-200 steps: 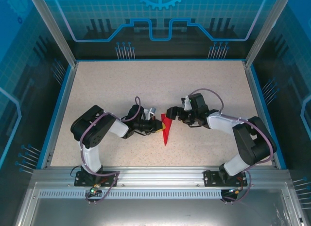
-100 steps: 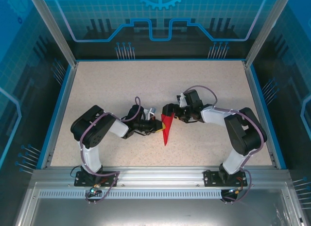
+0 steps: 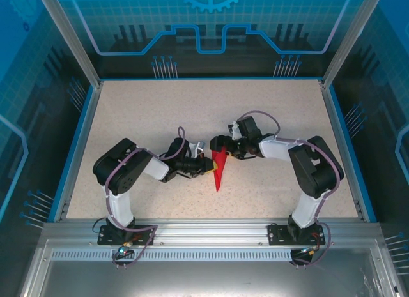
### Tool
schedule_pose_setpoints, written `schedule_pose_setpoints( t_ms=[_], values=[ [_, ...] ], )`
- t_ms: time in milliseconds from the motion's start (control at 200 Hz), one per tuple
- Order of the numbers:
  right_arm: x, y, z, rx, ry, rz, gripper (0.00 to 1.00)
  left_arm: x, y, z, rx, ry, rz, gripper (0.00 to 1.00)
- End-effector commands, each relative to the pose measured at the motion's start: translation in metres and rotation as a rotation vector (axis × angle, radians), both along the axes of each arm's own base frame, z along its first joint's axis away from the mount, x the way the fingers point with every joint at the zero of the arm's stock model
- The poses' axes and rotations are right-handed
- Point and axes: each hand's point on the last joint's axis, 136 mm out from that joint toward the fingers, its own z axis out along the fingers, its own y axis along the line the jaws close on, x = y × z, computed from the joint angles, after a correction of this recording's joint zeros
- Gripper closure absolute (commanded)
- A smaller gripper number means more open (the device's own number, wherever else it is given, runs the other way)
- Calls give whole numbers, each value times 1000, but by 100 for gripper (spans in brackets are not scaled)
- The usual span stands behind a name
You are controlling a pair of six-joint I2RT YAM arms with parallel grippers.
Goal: Fold a paper plane with a square sheet of paper (fold left side to right side)
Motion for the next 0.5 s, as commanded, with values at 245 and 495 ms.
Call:
schedule_pose_setpoints(
  t_ms=[245, 495],
  values=[
    [-18, 0, -30, -98, 114, 50, 1, 14, 3, 3, 41, -48, -4, 100],
    [-20, 1, -32, -116, 115, 66, 1, 15, 10, -5, 67, -42, -2, 100]
  ],
)
